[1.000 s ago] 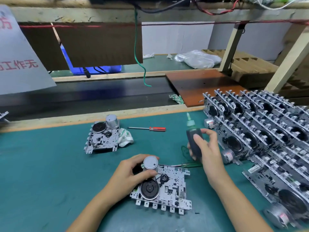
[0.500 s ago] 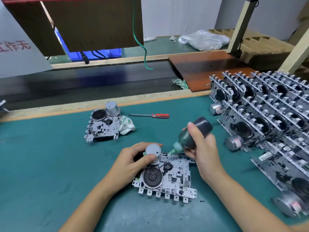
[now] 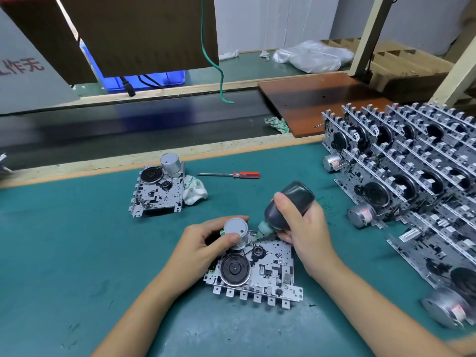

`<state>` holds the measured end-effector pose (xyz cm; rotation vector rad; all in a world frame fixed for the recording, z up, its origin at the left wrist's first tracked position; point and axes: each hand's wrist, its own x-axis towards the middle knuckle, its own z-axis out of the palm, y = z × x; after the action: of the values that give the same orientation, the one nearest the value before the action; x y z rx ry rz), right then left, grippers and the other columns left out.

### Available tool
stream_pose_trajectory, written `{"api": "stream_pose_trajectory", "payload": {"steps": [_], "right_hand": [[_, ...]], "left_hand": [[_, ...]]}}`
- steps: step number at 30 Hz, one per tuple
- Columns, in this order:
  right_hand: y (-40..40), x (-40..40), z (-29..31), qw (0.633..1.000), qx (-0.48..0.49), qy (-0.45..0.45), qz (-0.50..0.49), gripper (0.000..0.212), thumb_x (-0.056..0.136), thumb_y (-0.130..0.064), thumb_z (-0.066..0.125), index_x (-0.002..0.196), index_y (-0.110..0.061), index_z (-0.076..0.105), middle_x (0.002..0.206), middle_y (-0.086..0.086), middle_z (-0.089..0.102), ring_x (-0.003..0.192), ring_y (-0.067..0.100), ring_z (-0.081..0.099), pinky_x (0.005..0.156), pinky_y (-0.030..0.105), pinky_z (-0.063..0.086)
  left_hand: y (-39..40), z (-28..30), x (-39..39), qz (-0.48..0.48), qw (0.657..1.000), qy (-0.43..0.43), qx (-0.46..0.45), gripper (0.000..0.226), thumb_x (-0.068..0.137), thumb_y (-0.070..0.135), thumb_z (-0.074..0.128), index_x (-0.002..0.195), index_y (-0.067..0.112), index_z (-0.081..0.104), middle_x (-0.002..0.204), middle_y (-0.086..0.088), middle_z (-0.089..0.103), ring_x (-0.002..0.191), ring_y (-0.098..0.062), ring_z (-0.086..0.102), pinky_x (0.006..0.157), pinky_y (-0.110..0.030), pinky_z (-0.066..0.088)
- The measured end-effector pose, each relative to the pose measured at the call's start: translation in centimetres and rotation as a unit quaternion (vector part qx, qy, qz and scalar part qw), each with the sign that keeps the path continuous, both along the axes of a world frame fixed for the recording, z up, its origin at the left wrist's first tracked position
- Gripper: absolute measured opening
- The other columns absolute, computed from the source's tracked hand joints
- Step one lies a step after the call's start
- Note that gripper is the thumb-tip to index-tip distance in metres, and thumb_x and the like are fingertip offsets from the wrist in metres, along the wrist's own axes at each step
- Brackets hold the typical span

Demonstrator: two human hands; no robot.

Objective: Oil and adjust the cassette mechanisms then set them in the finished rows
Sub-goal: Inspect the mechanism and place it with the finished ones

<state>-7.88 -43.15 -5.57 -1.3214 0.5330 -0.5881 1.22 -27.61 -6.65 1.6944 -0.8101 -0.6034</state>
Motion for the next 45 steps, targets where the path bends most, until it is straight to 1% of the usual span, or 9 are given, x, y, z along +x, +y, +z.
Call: {"api": "stream_pose_trajectory", "payload": {"steps": [9,13,16,21,25,34,39,42,45], "right_hand": [[0.0,0.0,-0.2,0.999,-0.012,-0.032,-0.005,0.03,0.074,-0.034,0.075,0.069,-0.016,0.052,0.05,-0.012,0.05,0.044,0.0,0.049,0.04,0.013,0.038],[-0.5,-0.4,0.5,0.997,0.008,-0.059,-0.047,0.027,0.073,-0.027,0.074,0.07,-0.014,0.051,0.049,-0.008,0.055,0.042,0.002,0.052,0.036,0.013,0.036],[-1.4,-0.8,1.4,0.991,0.053,-0.107,-0.063,0.033,0.067,-0.035,0.07,0.075,-0.012,0.049,0.053,-0.005,0.058,0.044,0.005,0.05,0.035,0.014,0.034],[-2.3,-1.2,1.5,0.975,0.148,-0.155,-0.052,0.033,0.071,-0.039,0.062,0.086,-0.012,0.052,0.064,-0.005,0.061,0.055,0.005,0.054,0.043,0.016,0.04],[-2.8,-1.2,1.5,0.972,0.162,-0.156,-0.069,0.037,0.07,-0.043,0.063,0.092,-0.014,0.057,0.074,-0.002,0.063,0.061,0.005,0.058,0.052,0.019,0.049],[-4.5,-1.2,0.3,0.985,-0.089,0.018,-0.144,0.033,0.07,-0.02,0.08,0.093,-0.023,0.057,0.085,-0.003,0.068,0.071,-0.001,0.062,0.064,0.01,0.047],[-4.8,-0.7,-0.6,0.979,-0.182,0.023,-0.093,0.039,0.078,-0.01,0.074,0.097,-0.031,0.047,0.11,-0.004,0.067,0.105,0.007,0.062,0.095,0.028,0.044],[-4.7,0.0,-1.1,0.962,-0.25,0.069,-0.084,0.037,0.083,-0.014,0.07,0.099,-0.031,0.042,0.108,-0.006,0.062,0.1,0.009,0.059,0.086,0.016,0.041],[-4.5,0.5,-1.7,0.946,-0.292,0.124,-0.075,0.037,0.085,-0.019,0.068,0.106,-0.028,0.039,0.102,-0.007,0.058,0.096,0.014,0.053,0.076,0.021,0.033]], "left_hand": [[-0.1,0.0,-0.1,0.002,1.0,-0.003,-0.001,0.027,0.079,0.03,0.059,0.103,0.032,0.069,0.105,-0.01,0.07,0.084,-0.014,0.052,0.079,-0.03,0.044],[0.0,0.0,-0.2,0.015,0.999,-0.026,-0.016,0.024,0.072,0.043,0.066,0.093,0.035,0.071,0.097,0.003,0.074,0.084,-0.013,0.062,0.082,-0.033,0.05],[0.0,-0.1,-0.2,0.082,0.993,-0.073,-0.038,0.017,0.065,0.052,0.064,0.079,0.045,0.071,0.087,0.013,0.072,0.082,-0.009,0.066,0.079,-0.027,0.052],[0.0,-0.1,-0.4,0.094,0.975,-0.2,-0.034,0.026,0.068,0.054,0.067,0.079,0.031,0.061,0.095,0.016,0.065,0.088,-0.005,0.058,0.079,-0.015,0.043],[0.1,-0.3,-0.8,0.121,0.939,-0.321,-0.018,0.037,0.073,0.053,0.064,0.082,0.018,0.06,0.089,0.014,0.06,0.085,-0.01,0.055,0.077,-0.033,0.045],[-0.3,0.7,-2.5,0.154,0.908,-0.389,0.033,0.043,0.076,0.064,0.056,0.088,0.024,0.067,0.078,0.015,0.062,0.072,-0.011,0.058,0.066,-0.03,0.043],[0.1,0.7,-2.5,0.152,0.903,-0.401,0.043,0.043,0.078,0.062,0.055,0.093,0.024,0.069,0.076,0.014,0.062,0.07,-0.011,0.057,0.062,-0.028,0.043],[0.2,1.0,-2.3,0.147,0.902,-0.402,0.055,0.046,0.078,0.062,0.053,0.097,0.024,0.07,0.076,0.014,0.062,0.072,-0.007,0.053,0.063,-0.027,0.042],[0.7,1.7,-1.8,0.104,0.917,-0.381,0.05,0.056,0.071,0.069,0.056,0.111,0.031,0.065,0.094,0.02,0.063,0.088,0.001,0.053,0.076,-0.017,0.042]]}}
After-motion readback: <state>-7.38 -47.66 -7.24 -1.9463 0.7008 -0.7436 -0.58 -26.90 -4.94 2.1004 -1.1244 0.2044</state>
